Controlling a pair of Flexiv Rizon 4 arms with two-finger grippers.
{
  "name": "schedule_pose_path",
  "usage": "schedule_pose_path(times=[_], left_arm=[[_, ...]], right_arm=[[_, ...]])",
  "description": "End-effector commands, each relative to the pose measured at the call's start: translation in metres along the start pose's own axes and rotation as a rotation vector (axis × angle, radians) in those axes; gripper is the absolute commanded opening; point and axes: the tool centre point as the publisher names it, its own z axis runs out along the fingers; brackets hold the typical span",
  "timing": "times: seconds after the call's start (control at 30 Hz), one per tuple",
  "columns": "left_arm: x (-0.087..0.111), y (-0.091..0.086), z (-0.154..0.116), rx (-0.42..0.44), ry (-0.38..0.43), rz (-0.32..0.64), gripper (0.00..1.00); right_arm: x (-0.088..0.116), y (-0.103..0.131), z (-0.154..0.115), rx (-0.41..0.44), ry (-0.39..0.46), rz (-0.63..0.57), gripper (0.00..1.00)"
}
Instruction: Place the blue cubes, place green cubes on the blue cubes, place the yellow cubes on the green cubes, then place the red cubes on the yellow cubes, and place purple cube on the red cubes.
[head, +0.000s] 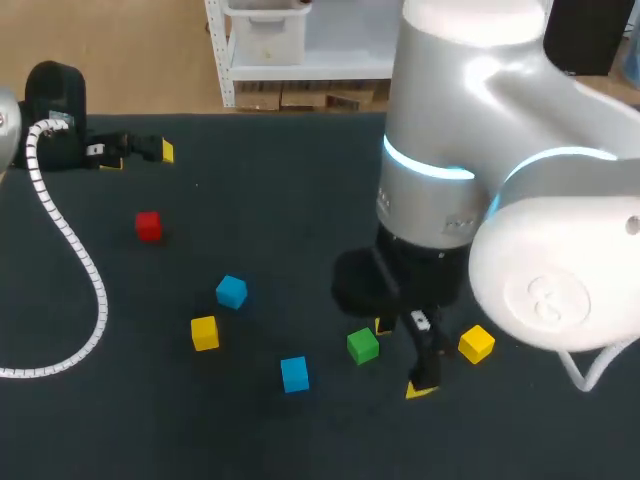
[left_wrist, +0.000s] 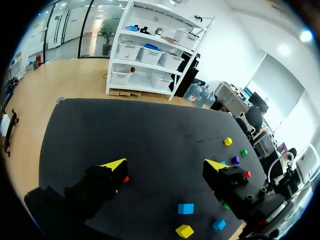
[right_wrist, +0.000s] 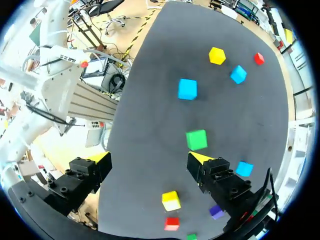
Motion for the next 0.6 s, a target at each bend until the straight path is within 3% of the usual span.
schedule_pose_path(times=[0.03, 0.3, 0.6], left_arm=[[0.001, 0.002, 0.000, 0.010, -0.005, 0.002, 1.00], [0.001, 0.002, 0.000, 0.010, -0.005, 0.002, 1.00], [0.001, 0.002, 0.000, 0.010, -0.005, 0.002, 1.00]], right_arm=[[-0.012, 0.004, 0.020, -0.001, 0.026, 0.025, 1.00], [-0.044, 0.017, 0.027, 0.044, 0.092, 0.086, 1.00], [-0.078, 0.006, 0.035, 0.116, 0.129, 0.014, 1.00]])
